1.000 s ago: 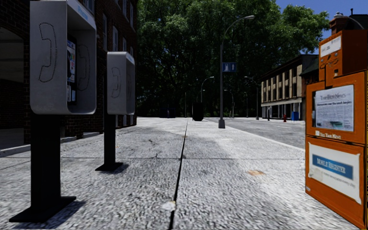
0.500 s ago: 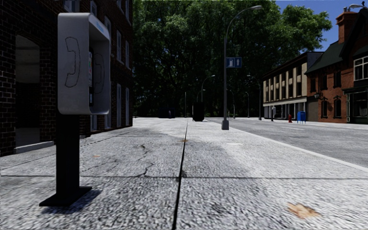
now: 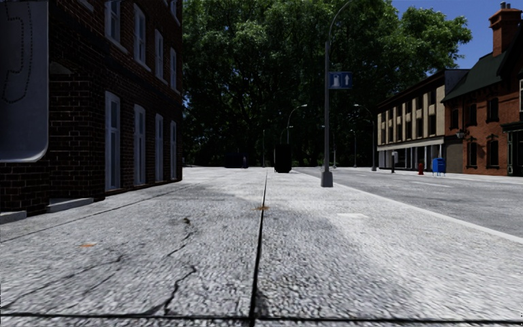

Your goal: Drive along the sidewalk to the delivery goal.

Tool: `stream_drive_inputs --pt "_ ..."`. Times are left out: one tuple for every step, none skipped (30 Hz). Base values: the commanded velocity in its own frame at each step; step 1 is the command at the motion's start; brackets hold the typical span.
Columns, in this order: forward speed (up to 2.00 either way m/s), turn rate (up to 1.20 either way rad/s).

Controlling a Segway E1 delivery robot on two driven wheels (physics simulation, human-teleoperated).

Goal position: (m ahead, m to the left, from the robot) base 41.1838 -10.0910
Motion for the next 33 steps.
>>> stream_drive_inputs --pt "2.0 0.13" --pt "2.0 0.13" --pt "2.0 0.36" --pt "2.0 0.44" --pt "2.0 0.45" --pt "2.0 0.46" --pt "2.0 0.46" --pt "2.0 0.46" --pt "2.0 0.46" --pt "2.0 0.46" --pt "2.0 0.46" --pt "2.0 0.46" --pt "2.0 0.46" --pt "2.0 0.46" --pt "2.0 0.46" --pt "2.0 0.46" --pt "2.0 0.46" --pt "2.0 0.39" --pt "2.0 0.18" --pt "2.0 0.0" --pt "2.0 0.0" --pt "2.0 0.0" --pt "2.0 0.0" --pt "2.0 0.0" --pt "2.0 0.0" --pt "2.0 0.0" --pt "2.0 0.0" --pt "2.0 0.0" --pt "2.0 0.0" --pt "2.0 0.0" --pt "2.0 0.0" --pt "2.0 0.0" --pt "2.0 0.0"
